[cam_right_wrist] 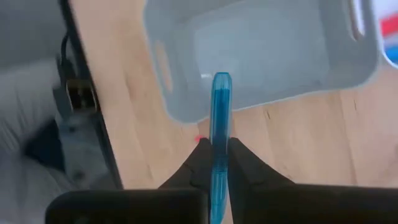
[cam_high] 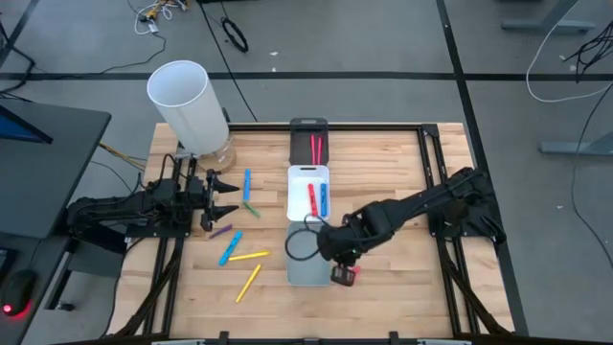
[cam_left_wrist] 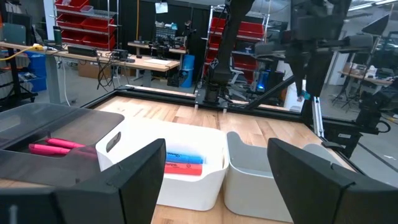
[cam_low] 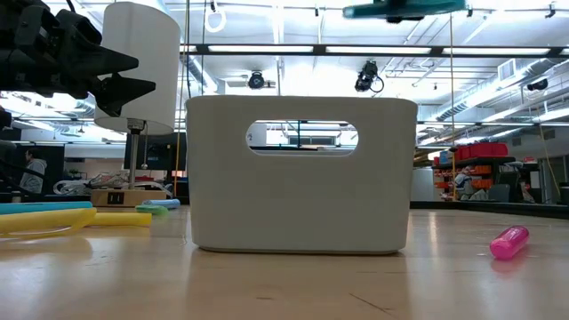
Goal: Pick & Place Markers
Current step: Put the blue pen into the gray bin
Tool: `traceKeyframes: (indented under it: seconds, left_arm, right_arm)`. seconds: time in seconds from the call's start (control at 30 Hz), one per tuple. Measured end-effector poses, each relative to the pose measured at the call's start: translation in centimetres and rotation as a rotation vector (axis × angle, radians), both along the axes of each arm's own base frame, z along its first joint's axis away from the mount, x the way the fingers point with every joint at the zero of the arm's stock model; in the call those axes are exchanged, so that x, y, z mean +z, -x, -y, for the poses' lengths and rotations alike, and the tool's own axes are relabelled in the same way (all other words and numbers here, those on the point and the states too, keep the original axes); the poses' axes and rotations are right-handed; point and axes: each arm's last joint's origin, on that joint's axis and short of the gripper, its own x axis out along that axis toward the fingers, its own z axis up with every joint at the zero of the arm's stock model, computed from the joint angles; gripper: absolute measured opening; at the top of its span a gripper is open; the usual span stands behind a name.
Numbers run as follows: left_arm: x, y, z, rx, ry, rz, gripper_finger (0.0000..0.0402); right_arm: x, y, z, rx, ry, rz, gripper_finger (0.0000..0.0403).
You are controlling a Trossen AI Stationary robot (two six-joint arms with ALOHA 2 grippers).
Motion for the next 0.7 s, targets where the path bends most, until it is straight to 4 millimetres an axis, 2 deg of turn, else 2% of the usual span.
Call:
traceKeyframes:
  seconds: [0.13,0.43,0.7]
  left_arm:
    - [0.0,0.0,0.0,0.000,0.000,0.000,0.0288]
    - [0.0,0.0,0.0,0.000,0.000,0.000,0.0288]
    - [0.0,0.0,0.0,0.000,0.000,0.000,0.0288]
  right_arm:
    - [0.0,-0.5,1.4,-0.191,-0.046,-0.024,0.0018]
    - [0.2,-1.8,3.9,-0.486,-0.138,-0.016,0.0018]
    - [0.2,-2.0,4.5,-0.762,-0.149,0.000,0.0018]
